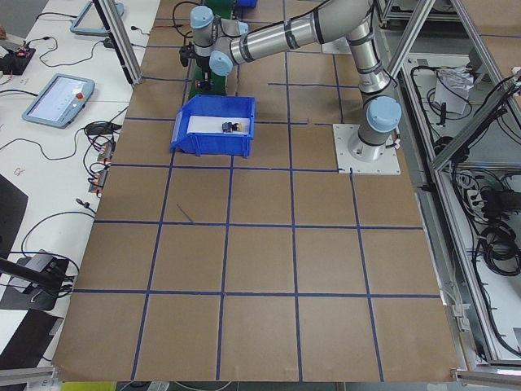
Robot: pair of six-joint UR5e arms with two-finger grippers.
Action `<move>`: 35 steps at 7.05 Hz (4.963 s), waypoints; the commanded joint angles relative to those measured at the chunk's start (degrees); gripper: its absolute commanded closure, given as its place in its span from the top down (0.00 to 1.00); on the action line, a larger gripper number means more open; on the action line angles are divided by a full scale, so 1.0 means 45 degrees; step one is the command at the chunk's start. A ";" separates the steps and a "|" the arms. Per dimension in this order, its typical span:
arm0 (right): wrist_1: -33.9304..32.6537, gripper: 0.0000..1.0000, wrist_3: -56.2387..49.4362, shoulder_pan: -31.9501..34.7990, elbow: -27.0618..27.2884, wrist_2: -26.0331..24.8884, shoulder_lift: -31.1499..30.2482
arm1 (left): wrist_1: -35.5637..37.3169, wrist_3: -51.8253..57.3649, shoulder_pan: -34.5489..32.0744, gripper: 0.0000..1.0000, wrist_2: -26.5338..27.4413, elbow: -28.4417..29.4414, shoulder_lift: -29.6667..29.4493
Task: Transport two buttons from left to right
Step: 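Lower the red-capped button onto the green conveyor and open the left gripper, then move the left gripper back over the yellow-capped button in the bin, then lower the left gripper and grasp the yellow-capped button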
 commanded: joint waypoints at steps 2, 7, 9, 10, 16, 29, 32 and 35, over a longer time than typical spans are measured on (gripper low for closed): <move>-0.0328 1.00 -0.0091 -0.0058 0.0061 -0.0029 0.0034 | 0.0056 0.0081 -0.0050 0.27 -0.0131 -0.0277 0.0020; -0.0290 1.00 -0.0034 -0.0020 0.0062 0.0010 0.0034 | 0.0017 0.0296 -0.0050 1.00 -0.0151 -0.0298 0.0234; -0.0290 1.00 -0.0052 0.0000 0.0062 0.0010 0.0034 | -0.0138 0.0374 -0.0050 1.00 -0.0113 -0.0298 0.1265; -0.0290 1.00 0.0063 0.0019 0.0042 0.0029 0.0034 | -0.0565 0.0393 0.0046 1.00 -0.0015 -0.0240 0.1618; -0.0290 1.00 -0.0052 0.0058 0.0062 -0.0009 0.0053 | -0.2443 0.3027 0.3069 1.00 0.0083 -0.0414 0.2618; -0.0290 1.00 -0.0053 0.0039 0.0062 -0.0009 0.0053 | -0.0471 0.3753 0.3817 1.00 0.0200 -0.3539 0.1270; -0.0290 1.00 -0.0072 0.0039 0.0042 -0.0029 0.0053 | -0.0491 0.3753 0.3817 0.50 0.0200 -0.3521 0.1251; -0.0290 1.00 -0.0053 0.0039 0.0062 -0.0029 0.0053 | -0.0529 0.3830 0.3817 0.22 0.0298 -0.3268 0.1309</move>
